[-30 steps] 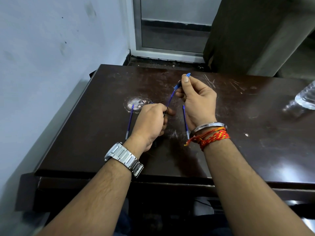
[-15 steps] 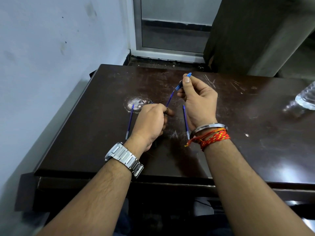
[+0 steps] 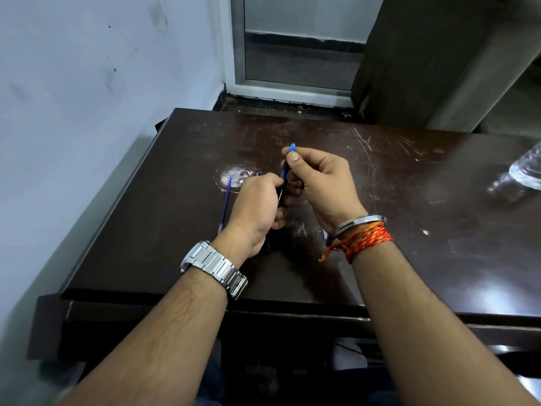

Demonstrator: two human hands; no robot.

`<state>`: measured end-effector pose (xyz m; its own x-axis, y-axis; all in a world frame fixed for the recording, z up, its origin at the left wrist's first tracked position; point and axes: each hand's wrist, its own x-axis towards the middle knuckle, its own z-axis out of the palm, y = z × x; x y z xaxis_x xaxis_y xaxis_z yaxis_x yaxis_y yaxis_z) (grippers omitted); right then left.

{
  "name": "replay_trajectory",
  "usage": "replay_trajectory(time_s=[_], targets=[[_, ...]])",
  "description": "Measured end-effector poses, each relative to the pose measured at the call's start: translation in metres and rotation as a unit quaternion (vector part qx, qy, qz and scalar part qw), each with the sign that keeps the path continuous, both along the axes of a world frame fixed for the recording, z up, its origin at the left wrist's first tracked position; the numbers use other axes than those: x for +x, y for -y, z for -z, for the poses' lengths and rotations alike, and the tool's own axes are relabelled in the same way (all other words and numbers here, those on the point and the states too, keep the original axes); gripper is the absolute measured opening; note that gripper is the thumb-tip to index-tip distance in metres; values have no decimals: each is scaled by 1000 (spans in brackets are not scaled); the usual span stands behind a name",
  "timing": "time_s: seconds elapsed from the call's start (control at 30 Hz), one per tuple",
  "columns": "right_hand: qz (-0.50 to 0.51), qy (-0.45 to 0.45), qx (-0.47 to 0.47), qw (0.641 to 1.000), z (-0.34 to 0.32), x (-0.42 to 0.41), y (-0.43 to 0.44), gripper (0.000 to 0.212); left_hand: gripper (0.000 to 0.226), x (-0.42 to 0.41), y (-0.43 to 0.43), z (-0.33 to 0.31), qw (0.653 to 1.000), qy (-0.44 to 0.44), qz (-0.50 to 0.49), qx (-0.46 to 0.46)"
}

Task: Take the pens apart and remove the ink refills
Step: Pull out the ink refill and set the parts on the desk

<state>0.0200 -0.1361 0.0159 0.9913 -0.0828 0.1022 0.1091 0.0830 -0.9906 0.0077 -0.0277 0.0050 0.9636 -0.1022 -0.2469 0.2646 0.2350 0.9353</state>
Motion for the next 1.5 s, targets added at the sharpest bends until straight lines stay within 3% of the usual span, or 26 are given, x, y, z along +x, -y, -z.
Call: replay_trajectory(time_s=[0.1,0.27,0.37,0.47,0.63,0.77,0.93,1.13,1.3,1.43,1.5], targets=[[-27,-16,11,999,-3,-1,-1,18,48,-1,-1,-3,1000,-11,8,-23],[-46,-35,8,998,-5,-3,1,19,36,-1,-3,-8,997,-33,26,-59],[-22,-39,16,999,-5,-5,2,15,36,-2,-4,-9,998,-29,31,-43],[29,-41,42,998,-6,-4,2,30,35,-3,-5,-10,997,-29,39,-53],[0,-62,91,994,-9,-5,1,15,35,-3,-5,-11,995,-47,45,-80],[4,-62,102,993,-9,-6,0,20,36,-3,-5,-12,992,-50,54,-100],[-25,-52,114,992,-10,-4,1,5,40,-4,-3,-11,990,-34,68,-117],[14,-56,107,993,-8,-5,-1,25,34,-3,-4,-10,992,-30,71,-102],[-16,-59,110,992,-11,-5,0,11,33,-3,-5,-11,990,-34,74,-114],[6,-52,108,993,-10,-6,0,29,34,-4,-5,-11,991,-33,80,-106],[-4,-58,115,992,-11,-6,0,26,34,-4,-5,-13,989,-38,79,-117]])
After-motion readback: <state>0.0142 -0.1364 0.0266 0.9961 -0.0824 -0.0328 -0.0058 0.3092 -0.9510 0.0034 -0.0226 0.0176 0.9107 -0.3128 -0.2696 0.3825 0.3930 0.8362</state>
